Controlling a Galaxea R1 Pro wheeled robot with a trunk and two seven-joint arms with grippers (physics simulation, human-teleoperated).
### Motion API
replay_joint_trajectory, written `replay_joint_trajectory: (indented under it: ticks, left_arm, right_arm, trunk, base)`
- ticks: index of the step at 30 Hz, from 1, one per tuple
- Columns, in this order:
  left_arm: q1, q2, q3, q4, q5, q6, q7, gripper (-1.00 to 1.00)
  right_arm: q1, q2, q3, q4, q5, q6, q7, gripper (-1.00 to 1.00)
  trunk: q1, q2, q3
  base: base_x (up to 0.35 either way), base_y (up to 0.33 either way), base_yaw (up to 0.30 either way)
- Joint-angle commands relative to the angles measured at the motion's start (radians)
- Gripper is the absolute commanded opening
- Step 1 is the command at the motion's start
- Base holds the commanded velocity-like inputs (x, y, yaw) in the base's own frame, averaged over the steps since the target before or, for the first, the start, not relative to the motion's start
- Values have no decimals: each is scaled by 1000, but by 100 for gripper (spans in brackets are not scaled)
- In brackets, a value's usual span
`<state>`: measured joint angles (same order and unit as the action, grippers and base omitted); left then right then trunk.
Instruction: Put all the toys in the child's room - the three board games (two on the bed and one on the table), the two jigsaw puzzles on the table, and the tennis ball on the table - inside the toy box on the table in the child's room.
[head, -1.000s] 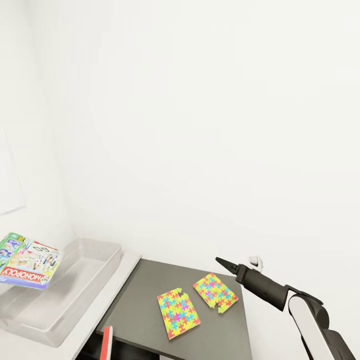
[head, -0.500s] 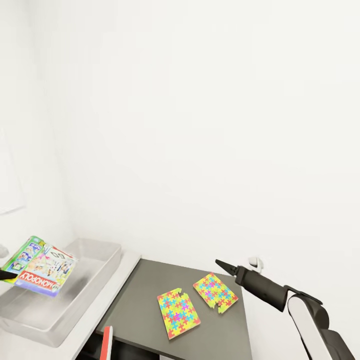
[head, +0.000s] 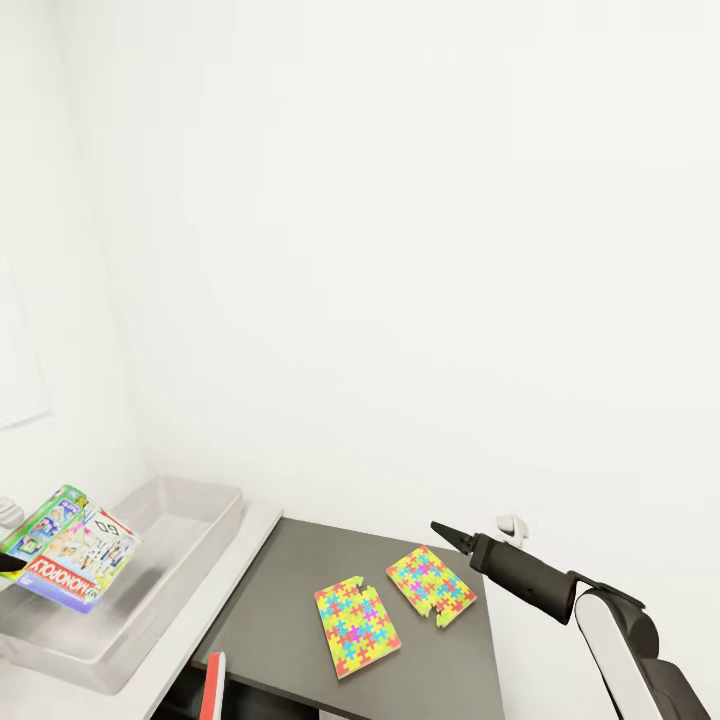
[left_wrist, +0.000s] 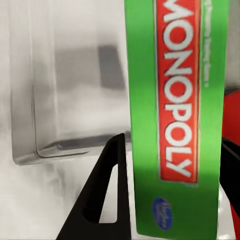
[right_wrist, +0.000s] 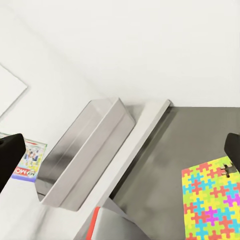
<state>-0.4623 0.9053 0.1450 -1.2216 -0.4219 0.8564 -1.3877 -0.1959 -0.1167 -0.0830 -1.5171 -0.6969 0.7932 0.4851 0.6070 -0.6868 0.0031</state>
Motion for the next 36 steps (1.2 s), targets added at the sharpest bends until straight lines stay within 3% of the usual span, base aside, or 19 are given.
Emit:
replay_joint_trajectory:
  ticks: [1, 6, 14, 19, 36]
  left_arm:
    - [-1, -4, 1, -2, -20, 10, -10, -100]
    - [-1, -22, -4, -9, -37, 10, -10, -100]
    - [-1, -48, -42, -31, -85, 14, -10, -100]
    - [-1, -60, -45, -40, -141, 15, -10, -100]
    - [-1, -77, -55, -54, -186, 13, -11, -100]
  right_arm:
    - [0, 0, -1, 0, 0, 6, 3, 100]
    - [0, 0, 0, -1, 0, 6, 2, 100]
    - [0, 0, 0, -2, 1, 7, 2, 100]
    - [0, 0, 0, -2, 0, 8, 1, 100]
    - [0, 0, 0, -2, 0, 8, 1, 100]
  trunk:
    - [0, 0, 0]
    - [0, 0, 0]
    - [0, 0, -4]
    - [0, 0, -9]
    - [0, 0, -28]
  base:
    - [0, 0, 0]
    - [0, 0, 0]
    - [0, 0, 0]
    - [0, 0, 0]
    - [0, 0, 0]
